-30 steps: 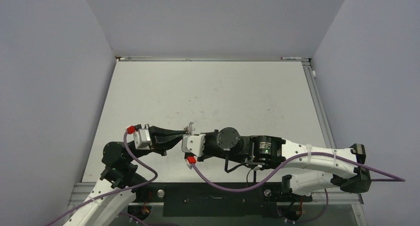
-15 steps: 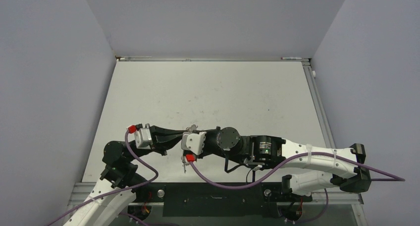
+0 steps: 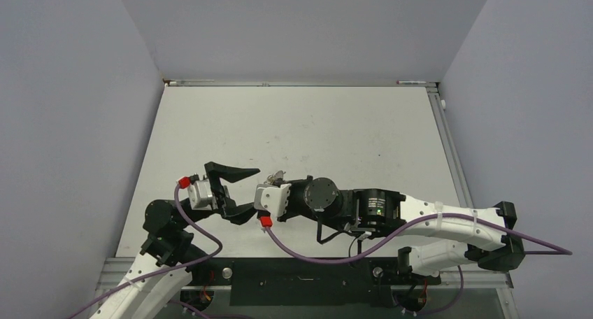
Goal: Put the keys on the keyring
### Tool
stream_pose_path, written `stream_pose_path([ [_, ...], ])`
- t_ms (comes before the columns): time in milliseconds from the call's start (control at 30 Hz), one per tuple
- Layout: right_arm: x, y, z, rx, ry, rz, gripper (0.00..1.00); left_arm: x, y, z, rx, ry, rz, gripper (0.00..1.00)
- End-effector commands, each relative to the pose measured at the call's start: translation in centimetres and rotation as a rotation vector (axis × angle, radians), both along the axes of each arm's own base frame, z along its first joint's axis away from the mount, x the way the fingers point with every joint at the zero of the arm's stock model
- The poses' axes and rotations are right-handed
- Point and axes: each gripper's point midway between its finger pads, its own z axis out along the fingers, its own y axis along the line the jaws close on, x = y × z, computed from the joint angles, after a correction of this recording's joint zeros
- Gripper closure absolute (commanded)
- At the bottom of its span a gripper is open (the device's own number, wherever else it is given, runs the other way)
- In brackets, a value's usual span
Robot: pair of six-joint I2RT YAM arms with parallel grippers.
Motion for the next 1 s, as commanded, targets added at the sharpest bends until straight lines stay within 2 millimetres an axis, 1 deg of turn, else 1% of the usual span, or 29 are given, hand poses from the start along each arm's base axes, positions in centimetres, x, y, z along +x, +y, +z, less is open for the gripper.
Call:
stream_pose_path([
  [0, 0.7, -0.1, 2.1, 0.041, 0.006, -0.073, 0.95, 0.0, 1.0, 2.5, -0.041, -0.056, 0.057, 0.25],
  [33, 0.8, -0.1, 1.9, 0.042, 0.026, -0.087, 0.95, 0.0, 1.0, 2.6, -0.042, -0.06, 0.059, 0.25],
  [100, 1.8, -0.3, 2.0, 0.074, 0.066, -0.147, 0.95, 0.1, 1.2, 2.6, -0.045, -0.054, 0.07, 0.25],
  [200, 4.4, -0.9, 2.7, 0.163, 0.166, -0.244, 0.95, 0.4, 1.5, 3.0, -0.083, 0.009, 0.089, 0.25],
  [333, 7.6, -2.5, 4.1, 0.282, 0.251, -0.395, 0.95, 0.4, 1.6, 3.7, -0.119, 0.053, 0.081, 0.27],
  [433, 8.7, -2.9, 4.5, 0.322, 0.279, -0.476, 0.95, 0.3, 1.6, 3.9, -0.124, 0.059, 0.075, 0.28],
  [500, 8.9, -2.8, 4.7, 0.342, 0.301, -0.505, 0.95, 0.2, 1.5, 3.8, -0.115, 0.061, 0.07, 0.31],
  [600, 8.7, -2.4, 5.4, 0.4, 0.353, -0.514, 0.95, 0.2, 1.0, 3.1, -0.089, 0.065, 0.045, 0.34],
  [700, 8.2, -2.1, 6.4, 0.479, 0.41, -0.505, 0.95, 0.5, 0.3, 2.2, -0.057, 0.077, 0.021, 0.35],
  [767, 8.0, -2.0, 6.9, 0.526, 0.441, -0.5, 0.95, 0.9, 0.0, 1.9, -0.045, 0.086, 0.014, 0.35],
  [933, 7.4, -1.6, 7.4, 0.61, 0.509, -0.486, 0.95, 1.3, -0.8, 1.5, -0.042, 0.13, -0.021, 0.37],
  [967, 7.3, -1.4, 7.2, 0.618, 0.525, -0.478, 0.95, 1.4, -0.9, 1.4, -0.04, 0.137, -0.023, 0.37],
])
